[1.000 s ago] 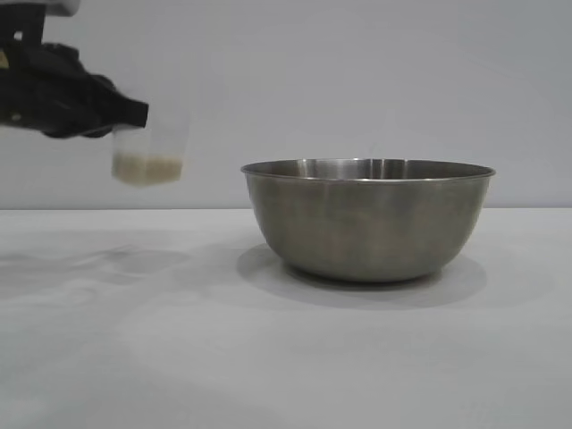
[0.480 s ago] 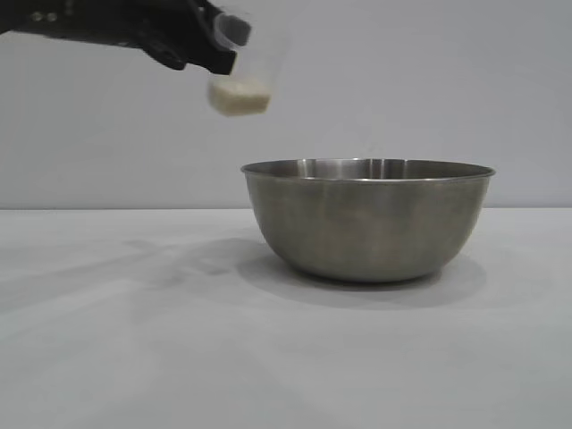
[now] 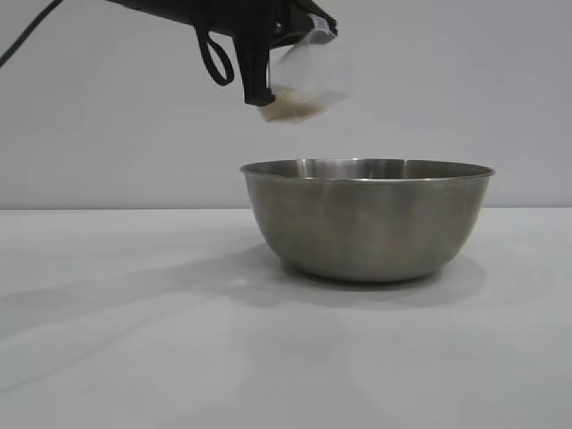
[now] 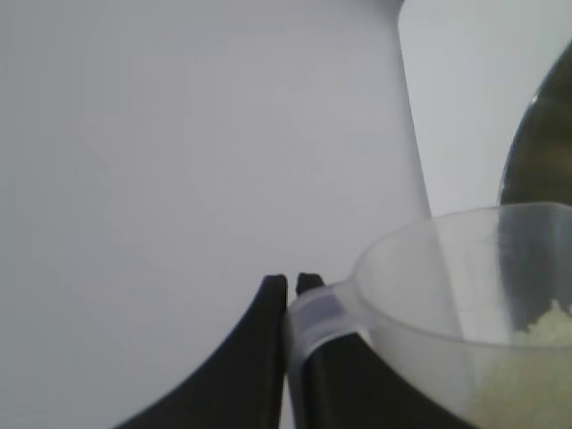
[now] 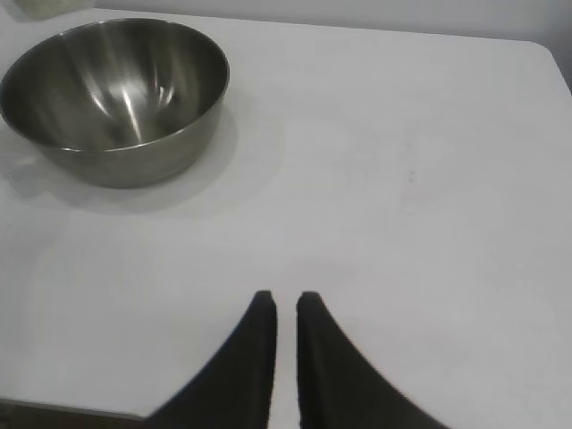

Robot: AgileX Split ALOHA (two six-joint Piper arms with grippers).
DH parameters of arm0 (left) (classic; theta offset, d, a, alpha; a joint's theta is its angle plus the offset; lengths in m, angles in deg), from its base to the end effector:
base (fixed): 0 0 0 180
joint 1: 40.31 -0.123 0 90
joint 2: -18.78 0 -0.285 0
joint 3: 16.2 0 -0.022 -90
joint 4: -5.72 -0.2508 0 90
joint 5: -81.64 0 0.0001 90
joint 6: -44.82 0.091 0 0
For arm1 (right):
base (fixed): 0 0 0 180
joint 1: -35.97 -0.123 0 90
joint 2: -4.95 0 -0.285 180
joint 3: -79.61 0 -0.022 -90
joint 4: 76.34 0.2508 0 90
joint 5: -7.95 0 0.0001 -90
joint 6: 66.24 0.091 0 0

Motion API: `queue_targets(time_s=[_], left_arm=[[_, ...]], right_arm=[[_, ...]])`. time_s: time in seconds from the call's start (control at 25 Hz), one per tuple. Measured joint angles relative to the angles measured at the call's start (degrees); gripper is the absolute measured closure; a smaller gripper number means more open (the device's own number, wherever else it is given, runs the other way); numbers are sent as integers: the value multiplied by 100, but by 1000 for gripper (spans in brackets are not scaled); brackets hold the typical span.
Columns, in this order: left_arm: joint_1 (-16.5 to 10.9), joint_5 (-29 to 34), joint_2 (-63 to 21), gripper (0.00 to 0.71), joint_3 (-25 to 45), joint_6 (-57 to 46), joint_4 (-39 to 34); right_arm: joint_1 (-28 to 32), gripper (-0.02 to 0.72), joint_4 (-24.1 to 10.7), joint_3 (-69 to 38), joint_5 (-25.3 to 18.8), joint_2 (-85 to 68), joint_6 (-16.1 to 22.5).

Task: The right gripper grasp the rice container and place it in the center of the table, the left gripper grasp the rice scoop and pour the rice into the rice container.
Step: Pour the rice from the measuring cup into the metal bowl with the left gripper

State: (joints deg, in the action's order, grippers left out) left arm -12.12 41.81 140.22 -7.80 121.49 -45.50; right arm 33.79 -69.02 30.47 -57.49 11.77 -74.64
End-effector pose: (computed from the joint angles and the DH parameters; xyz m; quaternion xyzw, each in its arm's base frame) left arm 0.3597 -0.2443 0.2056 0.7679 0.0476 0.2972 0.5654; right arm -0.0106 0.0102 0.2685 -0.0855 0.8661 0.0370 0.4911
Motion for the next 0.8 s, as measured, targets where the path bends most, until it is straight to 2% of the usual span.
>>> queue_targets(time_s=[0.12, 0.24, 0.48, 0.72, 0.8], left_arm=[[40, 89, 0, 710, 0, 575, -575], [156, 144, 0, 710, 0, 1045, -840], [407, 149, 0, 710, 0, 1935, -977], [417, 88, 0, 710, 0, 2379, -986], [420, 12, 0, 710, 0, 2163, -725]], right_arm=[[0, 650, 0, 0, 0, 0, 0], [0, 650, 0, 0, 0, 0, 0], [0, 650, 0, 0, 0, 0, 0], [0, 650, 0, 0, 0, 0, 0], [0, 650, 0, 0, 0, 0, 0]])
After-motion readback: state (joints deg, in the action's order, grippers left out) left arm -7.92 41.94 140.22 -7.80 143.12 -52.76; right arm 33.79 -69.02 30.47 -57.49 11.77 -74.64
